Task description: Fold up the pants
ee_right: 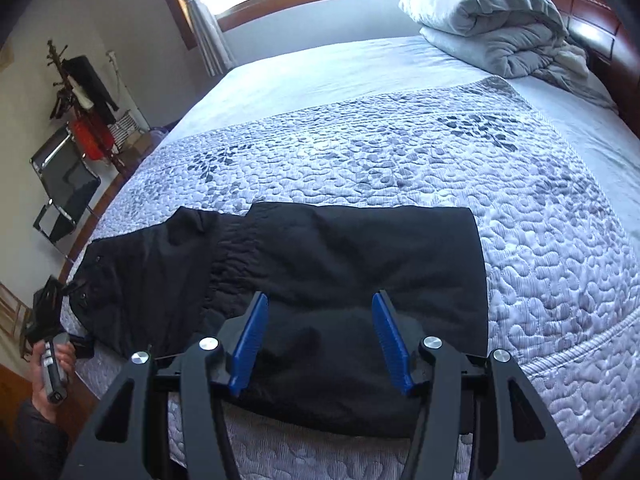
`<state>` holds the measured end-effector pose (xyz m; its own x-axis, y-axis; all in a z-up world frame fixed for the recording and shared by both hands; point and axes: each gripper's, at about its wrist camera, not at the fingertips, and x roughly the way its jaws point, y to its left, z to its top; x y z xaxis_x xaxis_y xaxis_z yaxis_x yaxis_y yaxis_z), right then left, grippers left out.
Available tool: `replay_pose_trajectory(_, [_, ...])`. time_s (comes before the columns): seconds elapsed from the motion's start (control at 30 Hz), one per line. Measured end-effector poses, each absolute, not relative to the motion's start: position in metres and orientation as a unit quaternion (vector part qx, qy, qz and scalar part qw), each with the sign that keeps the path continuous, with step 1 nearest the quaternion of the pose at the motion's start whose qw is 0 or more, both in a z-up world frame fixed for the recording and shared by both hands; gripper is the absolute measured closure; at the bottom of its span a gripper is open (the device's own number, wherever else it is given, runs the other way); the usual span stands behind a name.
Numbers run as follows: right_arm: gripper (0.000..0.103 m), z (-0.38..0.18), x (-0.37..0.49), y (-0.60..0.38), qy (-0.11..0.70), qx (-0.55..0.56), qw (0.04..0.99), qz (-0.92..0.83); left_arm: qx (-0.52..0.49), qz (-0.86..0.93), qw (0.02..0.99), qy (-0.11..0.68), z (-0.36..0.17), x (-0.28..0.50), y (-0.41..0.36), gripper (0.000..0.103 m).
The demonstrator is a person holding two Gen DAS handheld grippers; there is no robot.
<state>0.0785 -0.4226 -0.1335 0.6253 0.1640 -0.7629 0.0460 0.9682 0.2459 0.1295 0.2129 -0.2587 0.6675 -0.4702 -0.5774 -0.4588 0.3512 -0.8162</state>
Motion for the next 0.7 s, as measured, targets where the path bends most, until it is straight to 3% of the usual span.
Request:
replay_pose_trajectory(0.13, [0.047, -0.135, 0.08, -0.425, 0.434, 0.125, 0.892, 0.032, -0.597, -0.007, 0.697, 0.396, -0.262, 0.129, 0.218, 0.007])
replay_pose_trajectory(0.23, [0.046, -0.138, 0.08, -0.427, 0.437, 0.128, 0.89, 0.029, -0.604, 0.013, 0.686, 0.407, -0.265, 0.128, 0.22, 0.037])
replay_pose_trajectory(0.27, [0.046, -0.139, 0.08, -0.428, 0.439, 0.13, 0.889, 0.028, -0.61, 0.014, 0.681, 0.406, -0.267, 0.126, 0.221, 0.053])
replay_pose_trajectory(0.3, [0.045, -0.14, 0.08, -0.429, 0.441, 0.133, 0.887, 0.028, -0.626, -0.002, 0.672, 0.395, -0.271, 0.125, 0.221, 0.058])
replay_pose_trajectory(0.57, [0.045, -0.144, 0.078, -0.433, 0.446, 0.139, 0.884, 0.025, -0.601, 0.0, 0.701, 0.382, -0.252, 0.122, 0.217, 0.08])
replay_pose_trajectory(0.7, [0.044, -0.142, 0.076, -0.437, 0.443, 0.143, 0.885, 0.021, -0.572, 0.004, 0.722, 0.39, -0.238, 0.127, 0.211, 0.084])
